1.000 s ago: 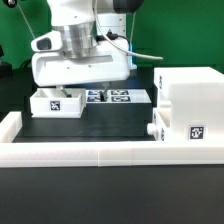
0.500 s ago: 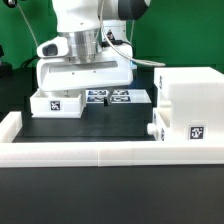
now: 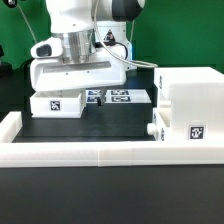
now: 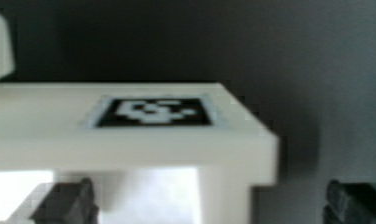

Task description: Assemble drawer

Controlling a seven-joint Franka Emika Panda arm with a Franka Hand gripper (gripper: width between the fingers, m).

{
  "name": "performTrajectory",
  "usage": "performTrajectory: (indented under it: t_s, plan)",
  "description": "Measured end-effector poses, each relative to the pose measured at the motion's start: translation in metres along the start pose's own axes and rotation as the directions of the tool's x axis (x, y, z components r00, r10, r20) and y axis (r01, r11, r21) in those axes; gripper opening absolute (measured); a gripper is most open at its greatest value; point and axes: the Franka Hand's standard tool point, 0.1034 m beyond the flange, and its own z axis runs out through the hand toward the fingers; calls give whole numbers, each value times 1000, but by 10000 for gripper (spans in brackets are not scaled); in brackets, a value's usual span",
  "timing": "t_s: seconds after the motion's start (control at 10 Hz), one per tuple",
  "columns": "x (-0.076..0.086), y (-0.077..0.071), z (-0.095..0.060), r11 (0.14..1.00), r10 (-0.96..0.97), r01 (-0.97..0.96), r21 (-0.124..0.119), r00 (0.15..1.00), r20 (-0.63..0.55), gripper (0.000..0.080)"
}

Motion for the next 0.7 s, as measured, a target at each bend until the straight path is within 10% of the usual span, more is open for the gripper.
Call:
performTrajectory:
  t_s: [0.5,0.7]
  plan:
    - [1,-2,0,1000,-5,5,0,1000,0,58]
    - [2,-1,-1,1000,-5,5,-1,1000,-3,42]
